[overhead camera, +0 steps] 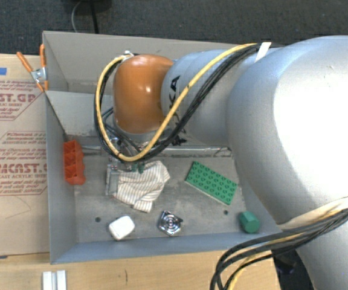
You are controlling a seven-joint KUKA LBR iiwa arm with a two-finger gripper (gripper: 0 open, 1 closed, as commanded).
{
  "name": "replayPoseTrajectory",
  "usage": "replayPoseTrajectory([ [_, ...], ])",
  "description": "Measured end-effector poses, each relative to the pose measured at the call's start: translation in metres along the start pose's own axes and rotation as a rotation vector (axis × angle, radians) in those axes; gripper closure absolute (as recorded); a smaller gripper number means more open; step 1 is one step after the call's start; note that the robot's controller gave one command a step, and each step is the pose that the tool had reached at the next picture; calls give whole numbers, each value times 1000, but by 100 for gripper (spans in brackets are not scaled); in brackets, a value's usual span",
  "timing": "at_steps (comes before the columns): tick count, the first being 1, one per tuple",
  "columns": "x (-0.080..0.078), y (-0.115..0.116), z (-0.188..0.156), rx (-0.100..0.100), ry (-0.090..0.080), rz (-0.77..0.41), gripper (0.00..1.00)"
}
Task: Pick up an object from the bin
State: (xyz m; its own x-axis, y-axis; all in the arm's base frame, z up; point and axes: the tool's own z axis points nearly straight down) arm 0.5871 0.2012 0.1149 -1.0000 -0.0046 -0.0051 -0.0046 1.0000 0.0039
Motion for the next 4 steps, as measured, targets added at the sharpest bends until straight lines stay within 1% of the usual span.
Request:
replayPoseTrajectory([
  [1,5,-8,20,3,6,-4,0],
  [2,8,-29,27,-2,-2,142,0],
  [3,14,-51,38,2,5,276,0],
  [4,22,-78,39,-4,-4,294,100],
])
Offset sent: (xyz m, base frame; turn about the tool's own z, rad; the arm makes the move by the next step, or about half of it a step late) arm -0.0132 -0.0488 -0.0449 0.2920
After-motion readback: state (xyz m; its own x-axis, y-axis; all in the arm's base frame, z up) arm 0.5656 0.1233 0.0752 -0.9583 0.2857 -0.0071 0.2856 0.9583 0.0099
